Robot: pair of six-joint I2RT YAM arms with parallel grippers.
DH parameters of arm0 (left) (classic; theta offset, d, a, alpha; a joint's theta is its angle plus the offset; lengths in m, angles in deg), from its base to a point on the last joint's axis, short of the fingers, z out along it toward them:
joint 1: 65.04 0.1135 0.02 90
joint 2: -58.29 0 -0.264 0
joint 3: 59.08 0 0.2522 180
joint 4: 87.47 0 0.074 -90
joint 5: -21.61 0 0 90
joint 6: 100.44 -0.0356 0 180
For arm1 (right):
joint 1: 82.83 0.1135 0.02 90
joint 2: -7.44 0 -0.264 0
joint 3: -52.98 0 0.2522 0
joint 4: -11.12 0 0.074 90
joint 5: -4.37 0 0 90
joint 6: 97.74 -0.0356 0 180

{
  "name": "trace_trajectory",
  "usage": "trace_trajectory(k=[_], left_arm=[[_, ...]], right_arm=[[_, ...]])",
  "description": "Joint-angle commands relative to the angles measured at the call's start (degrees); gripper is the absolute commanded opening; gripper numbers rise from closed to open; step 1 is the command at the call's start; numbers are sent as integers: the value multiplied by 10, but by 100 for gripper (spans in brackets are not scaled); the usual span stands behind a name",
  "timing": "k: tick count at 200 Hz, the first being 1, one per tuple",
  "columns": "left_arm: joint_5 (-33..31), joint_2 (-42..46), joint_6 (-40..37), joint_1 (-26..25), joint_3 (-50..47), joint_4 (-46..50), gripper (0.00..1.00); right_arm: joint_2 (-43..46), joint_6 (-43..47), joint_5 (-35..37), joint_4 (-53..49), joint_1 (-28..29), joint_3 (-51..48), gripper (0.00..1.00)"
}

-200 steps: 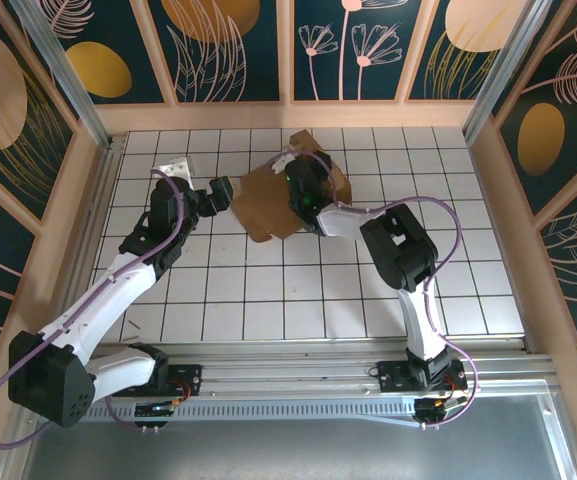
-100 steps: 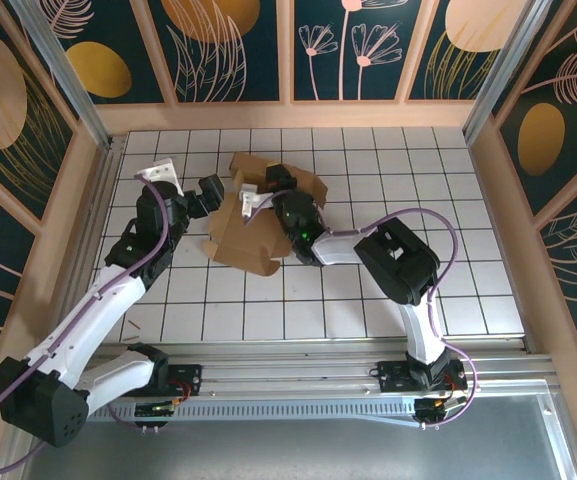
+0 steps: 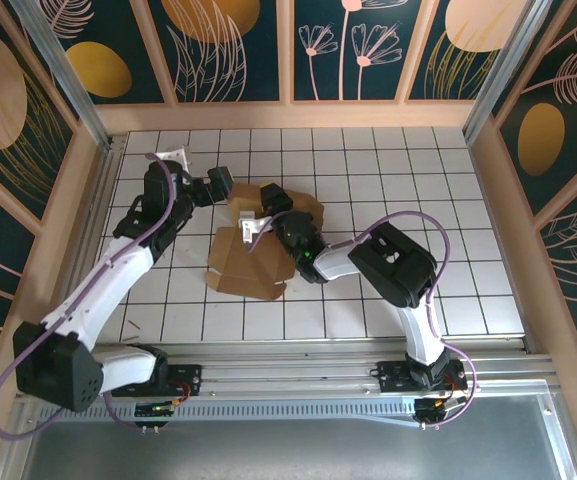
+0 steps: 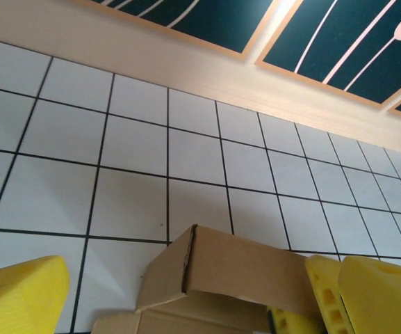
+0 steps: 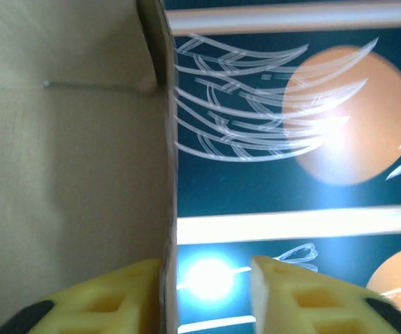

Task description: Fold the paper box

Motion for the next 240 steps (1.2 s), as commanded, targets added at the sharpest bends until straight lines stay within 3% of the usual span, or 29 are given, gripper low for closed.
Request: trace_trajectory(k=[1, 32, 54, 69, 82, 90, 101, 108, 122, 138, 151, 176, 204, 240], left_arm=[[86, -38, -13, 14, 53, 18, 99], [123, -105, -20, 34, 98, 28, 99], [145, -144, -41, 44, 120, 25, 95], [181, -176, -62, 44, 147, 48, 92], [190, -202, -71, 43, 163, 69, 90], [190, -215, -71, 44, 167, 76, 89], [193, -235, -68, 43, 175, 87, 89], [197, -247, -61, 43, 181, 91, 89], [212, -272, -51, 44, 188, 91, 88], [215, -285, -40, 44, 186, 82, 85], [222, -291, -33, 44, 185, 73, 84], [239, -301, -30, 44, 181, 62, 82], [242, -305, -39, 45, 172, 59, 76], [272, -302, -48, 44, 155, 50, 67]], right_arm=[[28, -35, 3, 48, 15, -15, 52], [78, -83, 2, 29, 29, -46, 66], [128, -129, 12, 18, 49, -77, 70], [180, -215, 55, -24, 68, -77, 70], [251, -403, 115, -180, 69, -39, 70], [291, -589, 122, -345, 54, 11, 70], [329, -845, 27, -544, 4, 73, 85], [339, -958, -49, -631, -30, 101, 94], [345, -1157, -104, -739, -72, 135, 91], [337, -1281, -173, -804, -94, 152, 85], [316, -1356, -210, -830, -102, 166, 75], [257, -1471, -224, -864, -102, 200, 75], [177, -1507, -202, -944, -102, 286, 74], [141, -1520, -193, -926, -107, 295, 70]])
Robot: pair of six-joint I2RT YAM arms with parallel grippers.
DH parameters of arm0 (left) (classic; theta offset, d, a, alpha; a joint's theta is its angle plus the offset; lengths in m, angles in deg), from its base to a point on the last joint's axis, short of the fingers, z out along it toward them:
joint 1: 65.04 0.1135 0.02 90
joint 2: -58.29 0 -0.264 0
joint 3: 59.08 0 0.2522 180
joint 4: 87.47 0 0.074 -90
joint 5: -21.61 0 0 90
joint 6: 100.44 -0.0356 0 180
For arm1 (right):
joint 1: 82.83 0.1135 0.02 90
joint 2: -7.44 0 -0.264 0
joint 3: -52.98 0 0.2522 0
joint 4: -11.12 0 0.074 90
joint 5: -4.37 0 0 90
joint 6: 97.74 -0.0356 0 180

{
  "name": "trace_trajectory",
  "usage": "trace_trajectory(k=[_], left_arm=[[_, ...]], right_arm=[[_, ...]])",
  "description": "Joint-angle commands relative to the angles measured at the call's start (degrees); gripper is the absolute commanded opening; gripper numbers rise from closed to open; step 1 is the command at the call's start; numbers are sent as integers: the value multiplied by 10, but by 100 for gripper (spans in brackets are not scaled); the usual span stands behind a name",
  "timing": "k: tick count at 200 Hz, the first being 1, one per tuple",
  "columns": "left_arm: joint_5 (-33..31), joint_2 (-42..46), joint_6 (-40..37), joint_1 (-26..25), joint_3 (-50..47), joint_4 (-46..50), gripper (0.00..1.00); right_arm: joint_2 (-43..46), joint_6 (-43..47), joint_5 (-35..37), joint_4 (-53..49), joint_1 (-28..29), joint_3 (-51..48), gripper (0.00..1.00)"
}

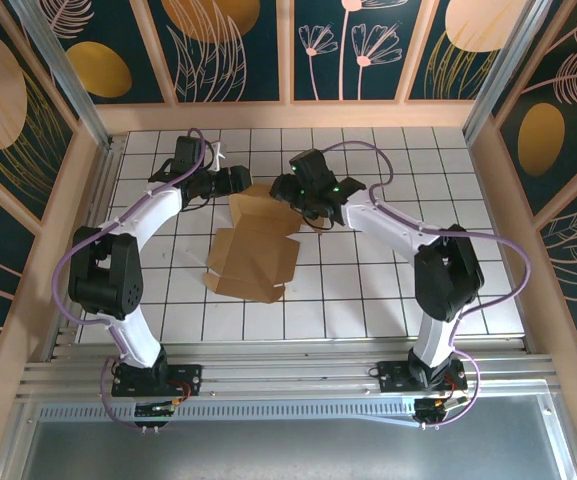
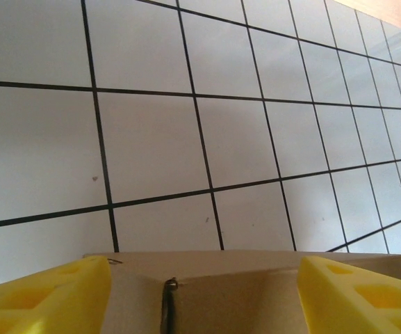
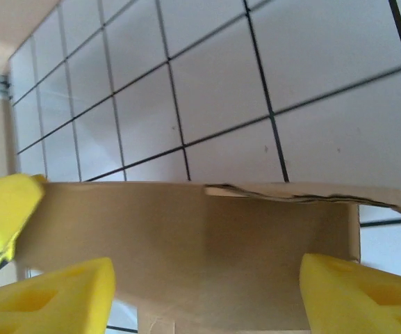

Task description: Fold the paper box

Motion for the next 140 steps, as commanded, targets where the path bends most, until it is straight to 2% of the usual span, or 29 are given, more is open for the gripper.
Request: trace_trajectory(k=[1, 30, 38, 59, 74, 84, 100, 113, 121, 140], left_arm=[[35, -6, -6, 2, -15, -7, 67], [55, -3, -8, 2, -33, -15, 62], [61, -2, -7, 2, -39, -16, 61], [84, 6, 8, 2, -64, -45, 59], [92, 9, 15, 2, -72, -56, 59], [90, 9, 14, 2, -74, -55, 59], [81, 9, 9, 2, -74, -48, 59], [82, 12, 7, 2, -73, -45, 58], [85, 12, 7, 2, -73, -47, 58], [87, 13, 7, 2, -74, -47, 58]], right_arm=[[-2, -51, 4, -19, -4, 31, 70], [-21, -56, 4, -12, -5, 42, 69], [-20, -58, -16, 0, -6, 37, 68], [-15, -71, -36, 43, -7, 12, 57], [-19, -79, -43, 49, -7, 7, 55], [-23, -85, -39, 41, -7, 10, 57], [-23, -90, -18, 21, -7, 10, 70], [-22, -85, -20, 31, -8, 1, 72], [-21, -87, -35, 49, -9, -8, 69], [-23, -93, -71, 105, -8, -28, 55]])
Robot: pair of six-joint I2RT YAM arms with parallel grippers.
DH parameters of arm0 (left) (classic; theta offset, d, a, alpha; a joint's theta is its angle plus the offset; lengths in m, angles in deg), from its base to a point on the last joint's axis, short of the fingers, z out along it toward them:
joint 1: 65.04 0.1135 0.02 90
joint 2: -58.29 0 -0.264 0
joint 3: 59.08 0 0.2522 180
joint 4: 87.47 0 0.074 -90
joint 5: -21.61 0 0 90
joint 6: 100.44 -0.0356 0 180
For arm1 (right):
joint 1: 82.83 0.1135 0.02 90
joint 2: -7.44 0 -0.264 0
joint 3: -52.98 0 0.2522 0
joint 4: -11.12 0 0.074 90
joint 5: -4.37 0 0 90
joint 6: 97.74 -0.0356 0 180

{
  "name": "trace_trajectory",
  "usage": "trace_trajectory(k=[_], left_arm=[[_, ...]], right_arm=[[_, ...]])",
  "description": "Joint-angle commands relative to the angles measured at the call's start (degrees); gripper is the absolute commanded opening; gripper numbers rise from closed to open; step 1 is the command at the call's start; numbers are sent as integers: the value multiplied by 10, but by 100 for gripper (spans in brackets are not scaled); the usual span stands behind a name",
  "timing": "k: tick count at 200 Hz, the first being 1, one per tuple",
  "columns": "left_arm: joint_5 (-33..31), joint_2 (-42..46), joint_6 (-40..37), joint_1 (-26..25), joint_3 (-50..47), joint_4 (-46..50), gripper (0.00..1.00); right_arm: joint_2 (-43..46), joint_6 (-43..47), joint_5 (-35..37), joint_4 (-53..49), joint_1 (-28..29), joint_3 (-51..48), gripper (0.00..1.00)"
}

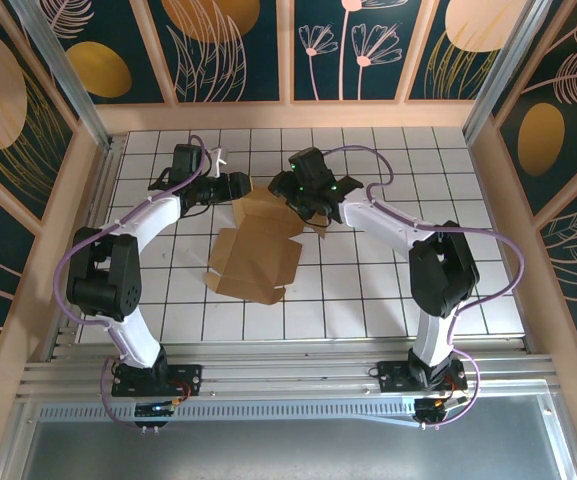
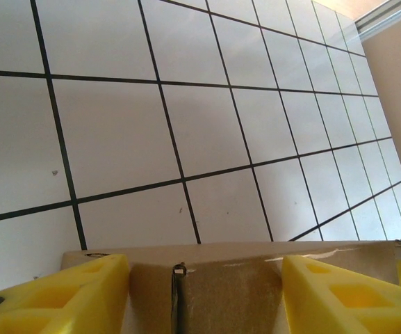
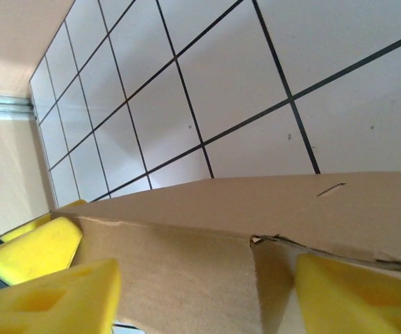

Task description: Fold the paper box

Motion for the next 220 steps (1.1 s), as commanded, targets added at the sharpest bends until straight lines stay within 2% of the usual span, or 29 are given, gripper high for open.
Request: trace_trajectory(k=[1, 21, 53, 66, 88, 107, 142, 166, 174, 190, 220], left_arm=[[21, 5, 4, -4, -16, 28, 58], [18, 4, 3, -4, -17, 30, 58], [17, 6, 5, -3, -20, 28, 58], [11, 9, 5, -4, -22, 28, 58], [-8, 16, 6, -4, -29, 26, 59], [-18, 17, 3, -4, -30, 27, 59], [-22, 19, 1, -4, -33, 27, 58], [-24, 25, -8, -4, -37, 27, 58], [-27, 27, -10, -4, -39, 26, 58], [-30, 28, -9, -4, -41, 25, 58], [-25, 27, -7, -4, -38, 24, 58]], right_arm=[[-8, -15, -33, 65, -2, -26, 54], [-21, -17, -47, 78, -1, -18, 39], [-25, -5, -26, 56, 0, -7, 39], [-18, 5, -16, 45, 1, -6, 42], [11, 37, 11, 20, 7, -10, 57], [65, 70, 35, 19, 19, -50, 64], [199, 44, 58, 91, 38, -235, 72], [246, 12, 16, 201, 36, -361, 88], [244, -6, 9, 234, 33, -386, 88], [213, -20, -1, 268, 20, -401, 77], [140, 1, 30, 299, 10, -367, 77]])
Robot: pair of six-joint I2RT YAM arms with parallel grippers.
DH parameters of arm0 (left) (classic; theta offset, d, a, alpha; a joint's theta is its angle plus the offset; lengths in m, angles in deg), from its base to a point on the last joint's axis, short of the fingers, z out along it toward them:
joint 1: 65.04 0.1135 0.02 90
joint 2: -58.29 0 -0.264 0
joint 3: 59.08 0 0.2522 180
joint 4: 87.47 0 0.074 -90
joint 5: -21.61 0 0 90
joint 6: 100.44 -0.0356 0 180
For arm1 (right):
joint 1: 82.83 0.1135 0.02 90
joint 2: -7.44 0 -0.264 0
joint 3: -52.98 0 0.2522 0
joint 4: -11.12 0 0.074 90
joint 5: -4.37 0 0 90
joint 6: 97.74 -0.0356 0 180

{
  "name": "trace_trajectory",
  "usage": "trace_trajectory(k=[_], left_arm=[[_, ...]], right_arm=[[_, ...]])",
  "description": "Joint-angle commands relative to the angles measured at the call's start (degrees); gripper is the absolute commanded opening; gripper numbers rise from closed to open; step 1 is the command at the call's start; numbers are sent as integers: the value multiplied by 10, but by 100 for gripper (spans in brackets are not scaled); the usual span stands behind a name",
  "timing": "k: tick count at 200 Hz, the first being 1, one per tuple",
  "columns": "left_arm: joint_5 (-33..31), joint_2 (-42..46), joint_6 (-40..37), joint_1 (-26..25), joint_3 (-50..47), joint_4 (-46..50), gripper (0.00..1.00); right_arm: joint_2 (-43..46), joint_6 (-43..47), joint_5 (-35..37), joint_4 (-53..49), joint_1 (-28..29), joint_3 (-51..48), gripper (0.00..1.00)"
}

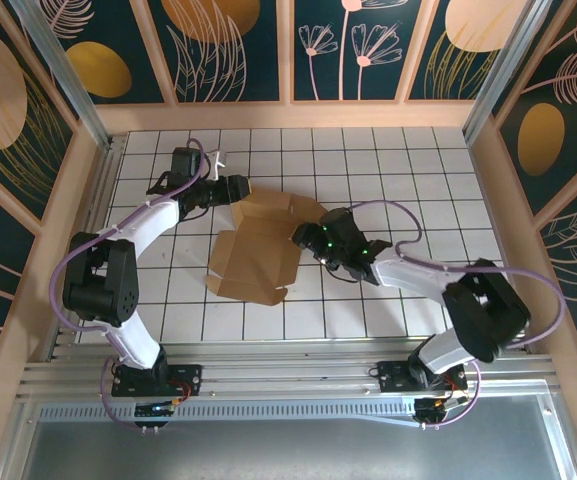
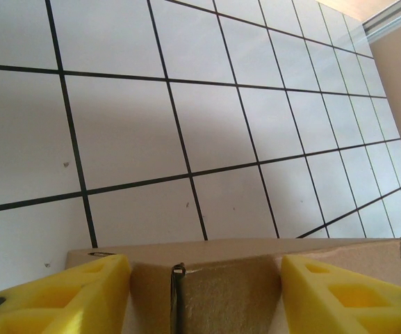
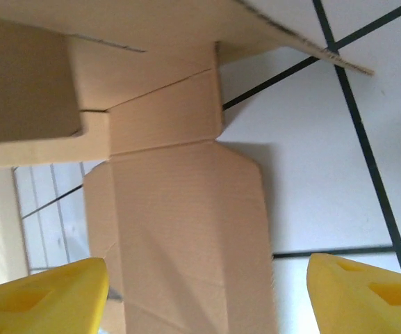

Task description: Fold the paper box

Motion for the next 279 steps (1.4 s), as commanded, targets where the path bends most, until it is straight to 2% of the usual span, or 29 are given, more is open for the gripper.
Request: trace_trajectory(k=[1, 20, 61, 89, 109, 140, 209, 230, 279], left_arm=[[-6, 5, -7, -3, -13, 31, 58], [-4, 5, -7, -3, -13, 30, 58], [-2, 5, -9, -3, -13, 30, 58], [-1, 6, -12, -3, -16, 29, 58], [3, 6, -9, -3, -18, 24, 57], [12, 6, -4, -3, -22, 17, 57], [8, 6, 0, -3, -21, 18, 57], [5, 6, -1, -3, -20, 21, 57], [2, 6, 2, -3, -20, 18, 57]], right_arm=[[-45, -1, 27, 78, -10, 24, 77], [-83, -2, 63, 105, -13, 36, 72], [-158, 26, 89, 178, -20, 72, 61], [-191, 26, 68, 226, -22, 76, 51], [-208, 28, 38, 247, -22, 78, 37], [-213, 40, 15, 301, -12, 61, 31], [-248, 41, 20, 295, 13, 72, 34], [-224, 50, 30, 284, 9, 65, 35], [-127, 101, 44, 246, 24, 13, 45]])
